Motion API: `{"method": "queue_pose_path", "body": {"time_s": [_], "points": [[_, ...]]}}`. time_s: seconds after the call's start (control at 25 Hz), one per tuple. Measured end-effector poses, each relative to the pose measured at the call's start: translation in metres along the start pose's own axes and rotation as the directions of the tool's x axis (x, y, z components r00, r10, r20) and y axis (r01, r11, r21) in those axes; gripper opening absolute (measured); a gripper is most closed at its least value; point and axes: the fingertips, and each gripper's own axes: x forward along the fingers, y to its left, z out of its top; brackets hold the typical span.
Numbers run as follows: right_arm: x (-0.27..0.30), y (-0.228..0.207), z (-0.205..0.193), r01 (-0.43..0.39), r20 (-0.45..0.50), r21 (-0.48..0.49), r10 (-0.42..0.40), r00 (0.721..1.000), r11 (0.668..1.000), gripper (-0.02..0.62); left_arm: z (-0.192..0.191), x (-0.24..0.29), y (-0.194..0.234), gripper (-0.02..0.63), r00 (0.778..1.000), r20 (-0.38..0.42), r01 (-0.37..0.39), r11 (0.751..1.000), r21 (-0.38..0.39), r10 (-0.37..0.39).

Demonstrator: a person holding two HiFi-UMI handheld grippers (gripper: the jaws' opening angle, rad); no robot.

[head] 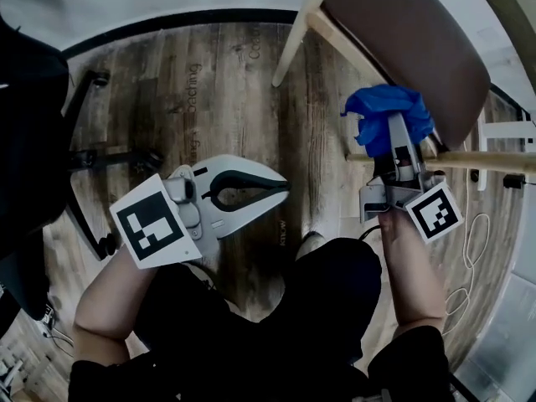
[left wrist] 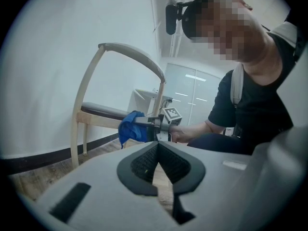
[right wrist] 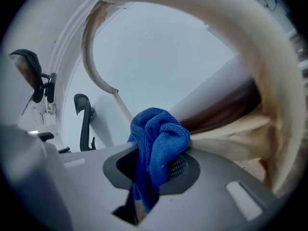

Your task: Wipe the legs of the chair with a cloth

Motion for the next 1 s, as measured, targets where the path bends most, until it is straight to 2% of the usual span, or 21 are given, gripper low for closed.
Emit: {"method": "queue_pose_path", "body": {"time_s": [0.12, 0.32, 0.52, 0.76, 1.0], "points": [[-0.026, -0.009, 0.007, 0.046, -0.004, -0.099, -0.047, 0.999, 0.994, 0.077, -0.002, -0.001, 0.003, 0.002, 1.0, 0.004, -0.002, 1.0, -0.018, 0.003], [-0.065, -0.026, 0.018, 0.099, 0.01, -0.133, -0.098, 0.995, 0.986, 0.077, -0.008, 0.006, 0.003, 0.002, 1.0, -0.006, 0.005, 1.0, -0.023, -0.005], [-0.093, -0.038, 0.017, 0.137, -0.014, -0.12, -0.14, 0.99, 0.983, 0.077, -0.006, 0.012, 0.005, 0.002, 1.0, 0.001, 0.005, 0.999, -0.047, -0.005], [-0.117, -0.056, 0.007, 0.16, -0.04, -0.165, -0.169, 0.985, 0.973, 0.077, -0.014, 0.026, 0.006, 0.002, 0.999, -0.028, 0.023, 0.999, -0.039, -0.024], [-0.127, -0.1, -0.017, 0.232, -0.068, -0.092, -0.239, 0.969, 0.968, 0.077, -0.016, 0.031, 0.01, 0.002, 0.999, -0.037, 0.012, 0.998, -0.063, -0.015]]}}
